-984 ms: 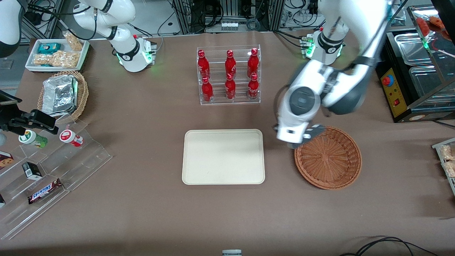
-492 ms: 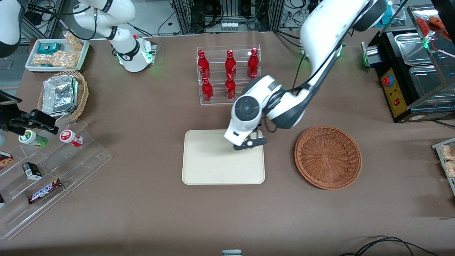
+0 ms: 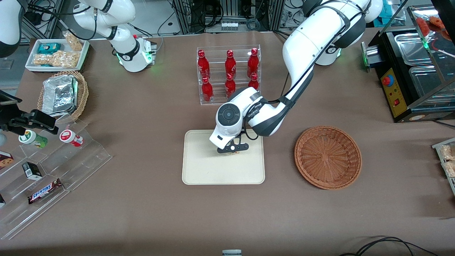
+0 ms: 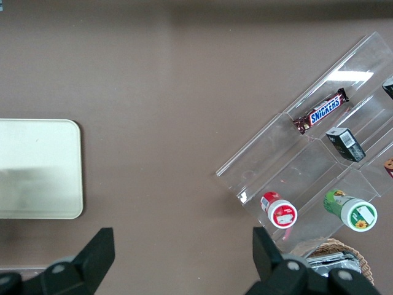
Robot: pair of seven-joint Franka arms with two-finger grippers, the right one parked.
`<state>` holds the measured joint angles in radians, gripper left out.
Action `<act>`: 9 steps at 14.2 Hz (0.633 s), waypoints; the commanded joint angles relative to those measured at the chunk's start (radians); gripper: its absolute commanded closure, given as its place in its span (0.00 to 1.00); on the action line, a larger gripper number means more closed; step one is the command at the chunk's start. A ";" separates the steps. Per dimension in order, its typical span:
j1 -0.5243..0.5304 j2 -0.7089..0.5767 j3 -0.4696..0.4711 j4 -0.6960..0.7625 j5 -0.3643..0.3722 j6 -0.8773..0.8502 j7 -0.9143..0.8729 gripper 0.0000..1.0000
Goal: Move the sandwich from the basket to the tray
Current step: 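Lift the sandwich and carry it over the cream tray, then lower the sandwich onto the tray and open the left gripper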
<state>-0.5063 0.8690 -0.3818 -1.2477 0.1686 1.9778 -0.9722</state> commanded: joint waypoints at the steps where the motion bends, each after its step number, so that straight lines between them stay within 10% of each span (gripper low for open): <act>1: -0.021 0.079 0.001 0.096 0.029 0.019 0.013 0.80; 9: -0.017 0.111 0.001 0.103 0.055 0.065 0.141 0.60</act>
<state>-0.5165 0.9634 -0.3817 -1.1861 0.2146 2.0481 -0.8502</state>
